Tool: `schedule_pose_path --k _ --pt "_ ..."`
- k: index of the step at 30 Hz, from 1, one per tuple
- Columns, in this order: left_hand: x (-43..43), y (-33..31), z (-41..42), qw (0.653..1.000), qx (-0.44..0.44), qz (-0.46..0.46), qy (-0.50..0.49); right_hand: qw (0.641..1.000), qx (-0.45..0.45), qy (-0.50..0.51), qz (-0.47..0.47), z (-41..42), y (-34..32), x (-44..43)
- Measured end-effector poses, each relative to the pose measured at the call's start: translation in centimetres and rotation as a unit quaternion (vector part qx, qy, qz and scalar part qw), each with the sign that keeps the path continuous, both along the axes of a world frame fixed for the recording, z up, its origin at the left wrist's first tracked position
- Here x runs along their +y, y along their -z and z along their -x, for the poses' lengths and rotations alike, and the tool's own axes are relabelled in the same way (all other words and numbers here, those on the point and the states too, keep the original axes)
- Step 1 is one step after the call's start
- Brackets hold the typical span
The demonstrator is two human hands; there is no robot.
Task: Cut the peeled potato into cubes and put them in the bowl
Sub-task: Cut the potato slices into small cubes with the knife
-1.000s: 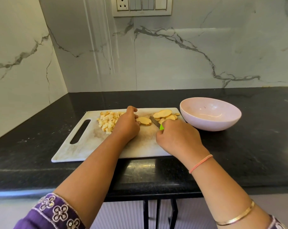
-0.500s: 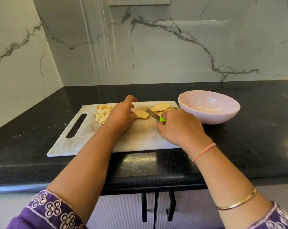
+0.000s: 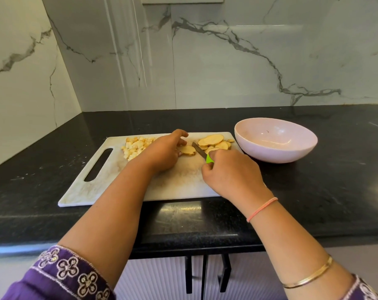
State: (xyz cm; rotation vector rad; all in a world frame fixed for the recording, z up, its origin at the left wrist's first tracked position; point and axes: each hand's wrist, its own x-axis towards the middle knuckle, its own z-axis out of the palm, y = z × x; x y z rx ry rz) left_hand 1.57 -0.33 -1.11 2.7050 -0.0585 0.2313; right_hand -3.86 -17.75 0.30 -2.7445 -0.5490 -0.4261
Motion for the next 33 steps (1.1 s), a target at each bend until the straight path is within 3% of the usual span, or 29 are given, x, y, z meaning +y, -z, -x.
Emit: schedule_pose_path --k 10,22,27,33 --pt "0.3 -0.3 0.1 1.0 0.021 -0.003 0.005 1.0 0.007 0.008 -0.007 0.2 0.3 0.8" --pt "0.1 -0.4 1.2 0.997 -0.021 -0.014 -0.074 1.0 0.013 0.005 -0.003 -0.6 -0.2 2.1" --pt "0.3 -0.9 0.8 0.998 -0.002 0.015 -0.063 1.0 -0.014 0.016 -0.017 -0.1 -0.6 1.7" --pt "0.2 -0.4 0.9 0.998 0.004 0.029 -0.061 1.0 0.014 0.014 -0.009 0.6 -0.4 1.7"
